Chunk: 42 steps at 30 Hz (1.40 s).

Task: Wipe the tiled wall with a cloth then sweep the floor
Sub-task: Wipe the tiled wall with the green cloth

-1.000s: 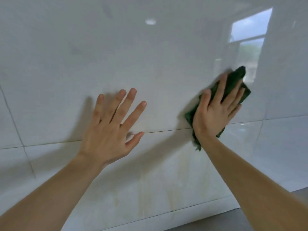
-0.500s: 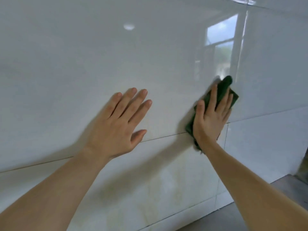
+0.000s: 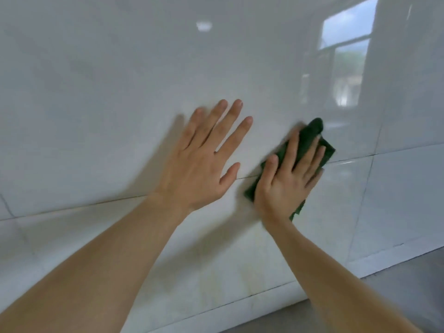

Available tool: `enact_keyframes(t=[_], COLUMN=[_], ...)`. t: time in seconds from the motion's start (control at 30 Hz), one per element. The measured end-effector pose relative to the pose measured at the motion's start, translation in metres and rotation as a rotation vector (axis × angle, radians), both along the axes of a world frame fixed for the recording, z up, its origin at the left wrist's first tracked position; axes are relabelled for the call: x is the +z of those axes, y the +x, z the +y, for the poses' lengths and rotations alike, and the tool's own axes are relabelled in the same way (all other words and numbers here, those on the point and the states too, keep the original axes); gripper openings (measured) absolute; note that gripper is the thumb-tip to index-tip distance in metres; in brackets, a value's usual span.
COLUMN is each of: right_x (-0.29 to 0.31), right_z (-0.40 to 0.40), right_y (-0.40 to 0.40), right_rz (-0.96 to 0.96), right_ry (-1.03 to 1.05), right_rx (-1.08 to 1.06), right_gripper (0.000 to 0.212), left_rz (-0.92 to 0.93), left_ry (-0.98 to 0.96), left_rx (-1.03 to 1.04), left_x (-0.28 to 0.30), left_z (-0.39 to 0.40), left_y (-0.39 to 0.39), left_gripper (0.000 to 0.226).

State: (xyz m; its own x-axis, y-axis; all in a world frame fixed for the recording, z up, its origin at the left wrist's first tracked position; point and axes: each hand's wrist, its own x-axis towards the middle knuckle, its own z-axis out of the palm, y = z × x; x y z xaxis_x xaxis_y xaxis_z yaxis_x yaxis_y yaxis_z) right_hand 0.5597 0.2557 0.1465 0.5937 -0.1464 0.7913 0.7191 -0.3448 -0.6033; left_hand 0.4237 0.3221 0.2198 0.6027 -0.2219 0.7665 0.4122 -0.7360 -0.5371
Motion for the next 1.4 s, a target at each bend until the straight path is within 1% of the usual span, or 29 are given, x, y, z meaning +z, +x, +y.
enact_keyframes(t=[0.07, 0.1, 0.13, 0.17, 0.2, 0.27, 0.3, 0.33, 0.37, 0.4, 0.47, 0.5, 0.53, 0.6, 0.63, 0.67, 0.7, 0.8, 0.83, 0.87, 0.9, 1.0, 1.07, 1.13, 1.17, 1.27, 1.3, 1.33, 1.4], right_x=[-0.024, -0.031, -0.031, -0.021, -0.005, 0.042, 0.062, 0.074, 0.072, 0.057, -0.006, -0.042, -0.072, -0.103, -0.106, -0.104, -0.097, -0.07, -0.069, -0.076, -0.091, -0.157, -0.178, -0.162, -0.138, -0.059, -0.048, -0.053, -0.106], right_z=[0.016, 0.017, 0.015, 0.014, 0.013, 0.019, 0.029, 0.04, 0.052, 0.065, 0.089, 0.095, 0.098, 0.097, 0.095, 0.091, 0.087, 0.084, 0.09, 0.097, 0.105, 0.121, 0.118, 0.111, 0.11, 0.119, 0.124, 0.128, 0.132], right_y=[-0.033, -0.038, -0.036, -0.032, -0.031, -0.036, -0.046, -0.064, -0.086, -0.111, -0.164, -0.185, -0.197, -0.196, -0.188, -0.178, -0.168, -0.152, -0.16, -0.173, -0.19, -0.238, -0.243, -0.231, -0.225, -0.216, -0.22, -0.226, -0.241], right_rz=[-0.378, -0.506, -0.557, -0.534, -0.414, -0.007, 0.129, 0.168, 0.073, -0.107, -0.524, -0.676, -0.778, -0.857, -0.863, -0.817, -0.702, -0.105, 0.025, 0.052, -0.017, -0.384, -0.479, -0.491, -0.453, -0.095, -0.033, -0.067, -0.275], right_ry=[-0.249, -0.339, -0.376, -0.341, -0.242, 0.055, 0.157, 0.183, 0.156, 0.084, -0.173, -0.306, -0.414, -0.489, -0.479, -0.447, -0.381, -0.044, 0.047, 0.068, 0.019, -0.306, -0.412, -0.392, -0.328, 0.021, 0.068, 0.049, -0.144], right_rx=[0.032, 0.047, 0.052, 0.031, 0.001, -0.035, -0.047, -0.053, -0.059, -0.04, 0.076, 0.135, 0.163, 0.196, 0.186, 0.149, 0.09, -0.072, -0.09, -0.088, -0.06, 0.069, 0.102, 0.093, 0.064, -0.012, -0.036, -0.055, -0.009], right_gripper=[0.052, 0.049, 0.048, 0.047, 0.048, 0.053, 0.054, 0.055, 0.054, 0.053, 0.048, 0.046, 0.045, 0.044, 0.043, 0.042, 0.042, 0.051, 0.053, 0.054, 0.053, 0.047, 0.045, 0.045, 0.047, 0.053, 0.054, 0.053, 0.05], left_rz=[-0.059, -0.083, -0.096, -0.098, -0.092, -0.071, -0.069, -0.071, -0.076, -0.083, -0.101, -0.11, -0.117, -0.108, -0.096, -0.082, -0.067, -0.054, -0.053, -0.055, -0.062, -0.079, -0.077, -0.089, -0.097, -0.107, -0.109, -0.108, -0.106], left_ry=[-0.006, -0.015, -0.03, -0.044, -0.048, -0.032, -0.022, -0.02, -0.022, -0.021, -0.038, -0.053, -0.066, -0.08, -0.081, -0.083, -0.091, -0.081, -0.069, -0.064, -0.066, -0.062, -0.055, -0.062, -0.063, -0.053, -0.051, -0.052, -0.05], left_rx=[0.054, 0.088, 0.118, 0.143, 0.164, 0.211, 0.241, 0.267, 0.286, 0.299, 0.328, 0.339, 0.346, 0.346, 0.343, 0.337, 0.332, 0.368, 0.376, 0.376, 0.37, 0.361, 0.361, 0.346, 0.339, 0.326, 0.318, 0.31, 0.293], left_x=[-0.018, -0.029, -0.041, -0.053, -0.062, -0.075, -0.081, -0.086, -0.093, -0.099, -0.111, -0.118, -0.127, -0.143, -0.15, -0.155, -0.158, -0.164, -0.166, -0.167, -0.167, -0.168, -0.168, -0.169, -0.169, -0.171, -0.171, -0.172, -0.17], left_z=[0.017, 0.027, 0.036, 0.045, 0.054, 0.072, 0.081, 0.089, 0.095, 0.1, 0.108, 0.111, 0.113, 0.115, 0.117, 0.12, 0.124, 0.137, 0.141, 0.143, 0.144, 0.144, 0.143, 0.144, 0.145, 0.147, 0.147, 0.147, 0.148], left_y=[-0.037, -0.058, -0.08, -0.102, -0.123, -0.161, -0.179, -0.195, -0.209, -0.221, -0.241, -0.248, -0.254, -0.263, -0.266, -0.269, -0.272, -0.275, -0.275, -0.275, -0.274, -0.273, -0.273, -0.272, -0.272, -0.271, -0.27, -0.27, -0.27], left_gripper=[0.065, 0.066, 0.067, 0.068, 0.07, 0.072, 0.072, 0.072, 0.073, 0.073, 0.073, 0.073, 0.074, 0.075, 0.075, 0.076, 0.076, 0.077, 0.077, 0.078, 0.078, 0.077, 0.077, 0.077, 0.077, 0.077, 0.076, 0.076, 0.076])
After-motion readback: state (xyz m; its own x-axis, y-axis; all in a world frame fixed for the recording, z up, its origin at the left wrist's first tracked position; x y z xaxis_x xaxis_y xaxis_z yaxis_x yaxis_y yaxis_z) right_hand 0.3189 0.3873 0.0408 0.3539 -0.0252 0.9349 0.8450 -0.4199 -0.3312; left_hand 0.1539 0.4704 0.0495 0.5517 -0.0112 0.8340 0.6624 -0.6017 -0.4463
